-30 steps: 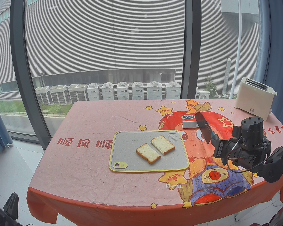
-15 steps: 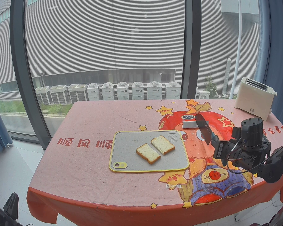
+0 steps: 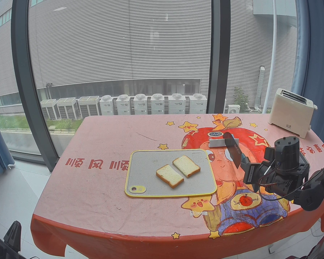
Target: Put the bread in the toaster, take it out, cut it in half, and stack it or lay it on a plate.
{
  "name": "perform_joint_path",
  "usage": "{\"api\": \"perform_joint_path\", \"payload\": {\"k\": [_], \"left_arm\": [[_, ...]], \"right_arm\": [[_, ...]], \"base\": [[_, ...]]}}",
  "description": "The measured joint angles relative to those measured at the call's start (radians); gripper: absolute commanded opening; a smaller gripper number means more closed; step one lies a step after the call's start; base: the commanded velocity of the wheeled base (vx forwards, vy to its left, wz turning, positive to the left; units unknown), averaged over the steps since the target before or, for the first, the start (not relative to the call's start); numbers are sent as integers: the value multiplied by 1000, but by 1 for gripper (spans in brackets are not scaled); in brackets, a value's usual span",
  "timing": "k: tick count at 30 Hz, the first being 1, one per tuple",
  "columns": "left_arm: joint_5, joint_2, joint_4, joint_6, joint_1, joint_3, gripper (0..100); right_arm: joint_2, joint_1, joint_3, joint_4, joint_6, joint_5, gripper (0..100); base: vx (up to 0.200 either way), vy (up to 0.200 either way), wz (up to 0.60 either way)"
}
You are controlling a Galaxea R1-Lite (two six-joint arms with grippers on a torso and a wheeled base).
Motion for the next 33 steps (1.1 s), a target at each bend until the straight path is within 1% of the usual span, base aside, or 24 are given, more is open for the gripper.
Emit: {"api": "perform_joint_path", "payload": {"k": [4, 7, 10, 24, 25, 33], "left_arm": [[0, 0, 0, 0, -1, 0, 0], [0, 0, 0, 0, -1, 0, 0], [0, 0, 0, 0, -1, 0, 0], [0, 0, 0, 0, -1, 0, 0], [0, 0, 0, 0, -1, 0, 0], [0, 0, 0, 0, -1, 0, 0]], "right_arm": [[7, 0, 0, 0, 4, 1, 0], [11, 0, 0, 0, 26, 0, 0], [14, 2, 0, 0, 33, -1, 0], [17, 4, -1, 0, 34, -1, 0], [17, 4, -1, 0, 34, -1, 100], [16, 3, -1, 0, 35, -1, 100]], "base": [[0, 0, 0], [0, 0, 0], [0, 0, 0], [0, 0, 0], [0, 0, 0], [0, 0, 0]]}}
